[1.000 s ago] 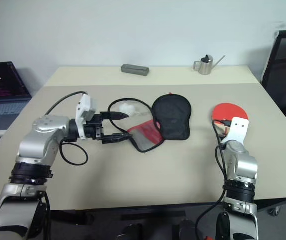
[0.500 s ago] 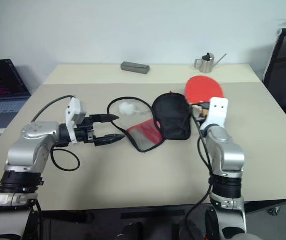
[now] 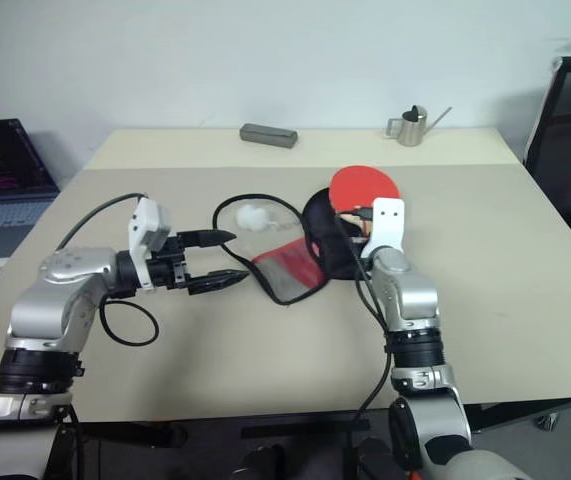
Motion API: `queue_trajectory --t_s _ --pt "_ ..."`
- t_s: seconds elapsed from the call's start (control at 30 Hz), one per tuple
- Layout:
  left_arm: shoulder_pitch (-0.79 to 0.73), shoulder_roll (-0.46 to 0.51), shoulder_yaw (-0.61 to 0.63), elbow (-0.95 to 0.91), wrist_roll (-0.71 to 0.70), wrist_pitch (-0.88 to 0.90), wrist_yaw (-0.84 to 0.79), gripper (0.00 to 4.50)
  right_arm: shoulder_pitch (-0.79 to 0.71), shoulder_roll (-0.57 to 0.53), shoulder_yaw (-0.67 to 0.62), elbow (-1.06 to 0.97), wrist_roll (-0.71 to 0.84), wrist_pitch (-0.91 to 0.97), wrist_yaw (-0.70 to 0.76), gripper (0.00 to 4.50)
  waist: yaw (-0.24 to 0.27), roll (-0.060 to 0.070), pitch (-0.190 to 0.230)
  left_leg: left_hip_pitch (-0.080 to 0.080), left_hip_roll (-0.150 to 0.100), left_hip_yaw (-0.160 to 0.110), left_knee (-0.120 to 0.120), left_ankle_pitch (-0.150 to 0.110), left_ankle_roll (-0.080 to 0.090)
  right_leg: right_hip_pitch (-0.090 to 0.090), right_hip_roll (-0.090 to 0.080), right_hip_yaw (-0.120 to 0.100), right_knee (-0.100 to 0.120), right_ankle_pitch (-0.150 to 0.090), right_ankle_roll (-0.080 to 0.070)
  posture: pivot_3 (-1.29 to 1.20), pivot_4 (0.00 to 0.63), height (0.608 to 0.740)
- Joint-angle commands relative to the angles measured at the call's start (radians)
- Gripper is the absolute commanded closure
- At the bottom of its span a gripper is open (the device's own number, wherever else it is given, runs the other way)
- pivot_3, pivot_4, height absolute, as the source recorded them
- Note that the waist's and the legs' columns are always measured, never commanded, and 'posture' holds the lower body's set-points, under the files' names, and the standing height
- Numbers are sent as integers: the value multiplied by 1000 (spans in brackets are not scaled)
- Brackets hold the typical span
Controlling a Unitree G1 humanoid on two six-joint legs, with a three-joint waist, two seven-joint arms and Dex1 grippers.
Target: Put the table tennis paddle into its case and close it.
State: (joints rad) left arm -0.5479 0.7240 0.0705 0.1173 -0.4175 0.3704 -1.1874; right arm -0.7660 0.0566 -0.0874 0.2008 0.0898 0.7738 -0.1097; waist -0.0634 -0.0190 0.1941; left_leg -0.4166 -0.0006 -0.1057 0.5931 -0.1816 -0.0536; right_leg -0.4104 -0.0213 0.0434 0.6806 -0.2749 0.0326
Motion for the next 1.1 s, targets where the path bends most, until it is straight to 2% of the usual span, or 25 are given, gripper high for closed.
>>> queue_trajectory --t_s 0.03,0.27,0.63,0.9,1.1 --pt "3 22 34 -45 -20 2 8 0 -25 19 43 -19 -13 -56 11 3349 0 0 0 0 0 0 0 0 0 0 0 0 0 0 0 0 150 740" --pt "13 25 37 -55 -24 6 14 0 -35 38 69 54 -27 -111 7 3349 0 0 0 0 0 0 0 0 0 0 0 0 0 0 0 0 150 740" --pt "14 29 35 -58 -27 6 16 0 -63 9 87 189 -58 -212 18 3349 0 0 0 0 0 0 0 0 0 0 0 0 0 0 0 0 150 740" --pt "15 31 34 -59 -26 4 15 0 -55 11 103 195 -70 -177 51 3349 0 0 0 0 0 0 0 0 0 0 0 0 0 0 0 0 150 740" --pt "13 28 32 -56 -25 3 18 0 -64 20 84 176 -65 -184 24 1357 0 0 0 0 0 0 1 0 0 0 0 0 1 0 0 0 150 740"
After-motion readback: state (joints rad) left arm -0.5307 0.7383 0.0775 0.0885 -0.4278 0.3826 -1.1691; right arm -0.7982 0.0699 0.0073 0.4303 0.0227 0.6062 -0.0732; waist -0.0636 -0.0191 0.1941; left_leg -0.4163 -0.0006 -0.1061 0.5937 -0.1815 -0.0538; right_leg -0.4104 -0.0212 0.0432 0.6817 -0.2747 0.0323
